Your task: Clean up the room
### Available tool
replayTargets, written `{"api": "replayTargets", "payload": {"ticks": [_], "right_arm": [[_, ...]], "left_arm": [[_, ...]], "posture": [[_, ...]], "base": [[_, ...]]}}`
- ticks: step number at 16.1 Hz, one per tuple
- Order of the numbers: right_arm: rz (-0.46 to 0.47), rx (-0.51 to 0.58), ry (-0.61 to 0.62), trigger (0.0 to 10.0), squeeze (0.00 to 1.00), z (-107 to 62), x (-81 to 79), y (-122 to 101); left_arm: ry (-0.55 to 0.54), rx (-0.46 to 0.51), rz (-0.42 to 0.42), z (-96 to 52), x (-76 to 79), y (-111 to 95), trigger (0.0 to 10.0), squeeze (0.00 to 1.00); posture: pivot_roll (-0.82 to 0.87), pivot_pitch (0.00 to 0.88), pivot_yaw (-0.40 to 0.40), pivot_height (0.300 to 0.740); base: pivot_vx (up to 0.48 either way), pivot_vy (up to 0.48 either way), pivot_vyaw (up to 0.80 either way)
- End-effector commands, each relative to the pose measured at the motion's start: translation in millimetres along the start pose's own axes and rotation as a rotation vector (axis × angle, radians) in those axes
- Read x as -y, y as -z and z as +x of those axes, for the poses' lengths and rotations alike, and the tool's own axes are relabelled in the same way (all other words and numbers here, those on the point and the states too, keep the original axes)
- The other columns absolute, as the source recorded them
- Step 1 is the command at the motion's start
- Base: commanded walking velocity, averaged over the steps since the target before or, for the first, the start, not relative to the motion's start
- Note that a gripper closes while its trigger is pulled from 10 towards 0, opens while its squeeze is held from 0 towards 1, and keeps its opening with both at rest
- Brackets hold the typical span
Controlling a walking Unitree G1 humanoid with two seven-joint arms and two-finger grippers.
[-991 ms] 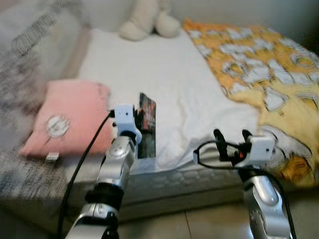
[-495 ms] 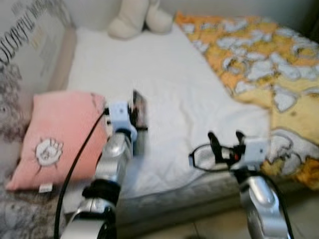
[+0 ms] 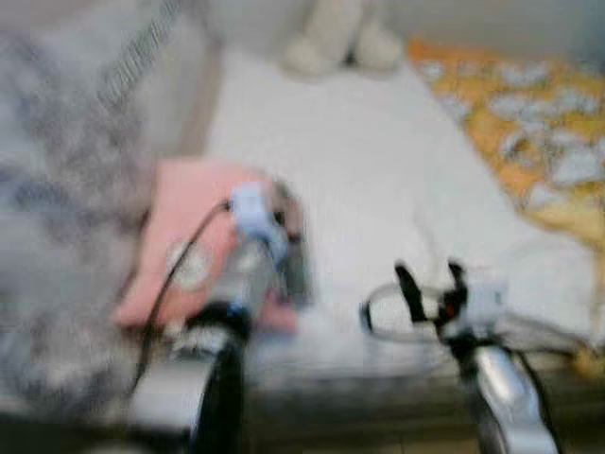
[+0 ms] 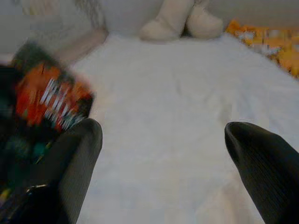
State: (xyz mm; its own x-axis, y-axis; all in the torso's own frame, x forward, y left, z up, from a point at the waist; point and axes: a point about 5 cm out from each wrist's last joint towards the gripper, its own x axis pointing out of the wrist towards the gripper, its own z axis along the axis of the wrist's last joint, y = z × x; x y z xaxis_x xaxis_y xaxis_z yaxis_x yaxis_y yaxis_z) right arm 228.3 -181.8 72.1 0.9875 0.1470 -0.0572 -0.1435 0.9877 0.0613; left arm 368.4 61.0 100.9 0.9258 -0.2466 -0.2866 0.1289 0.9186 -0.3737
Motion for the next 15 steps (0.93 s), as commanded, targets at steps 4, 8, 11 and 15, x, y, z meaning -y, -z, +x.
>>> {"api": "replayTargets", "payload": {"ticks": [4, 8, 11, 15], "right_arm": [[-0.04, -0.037, 0.043, 10.0, 0.0, -30.0, 10.6, -5.3], [-0.042, -0.093, 0.079, 10.0, 0.0, -62.9, 8.3, -2.4], [-0.039, -0.153, 0.054, 10.0, 0.0, -84.4, -4.4, -0.5], [-0.014, -0.144, -0.039, 10.0, 0.0, -88.8, -20.5, -6.4]], "left_arm": [[0.311, -0.064, -0.251, 4.3, 97.4, -11.4, 10.0, 0.0], [0.269, -0.115, -0.464, 4.8, 96.7, -4.5, 10.0, 0.0], [0.119, -0.158, -0.351, 3.0, 64.1, 22.1, 10.0, 0.0], [-0.056, -0.02, -0.157, 8.0, 26.1, -7.7, 10.0, 0.0]], "posture": [[-0.27, 0.11, -0.007, 0.74], [-0.33, 0.173, 0.001, 0.74], [-0.37, 0.222, -0.019, 0.74], [-0.36, 0.245, -0.018, 0.74]], "base": [[0.0, 0.0, 0.0], [0.0, 0.0, 0.0], [0.0, 0.0, 0.0], [0.0, 0.0, 0.0]]}}
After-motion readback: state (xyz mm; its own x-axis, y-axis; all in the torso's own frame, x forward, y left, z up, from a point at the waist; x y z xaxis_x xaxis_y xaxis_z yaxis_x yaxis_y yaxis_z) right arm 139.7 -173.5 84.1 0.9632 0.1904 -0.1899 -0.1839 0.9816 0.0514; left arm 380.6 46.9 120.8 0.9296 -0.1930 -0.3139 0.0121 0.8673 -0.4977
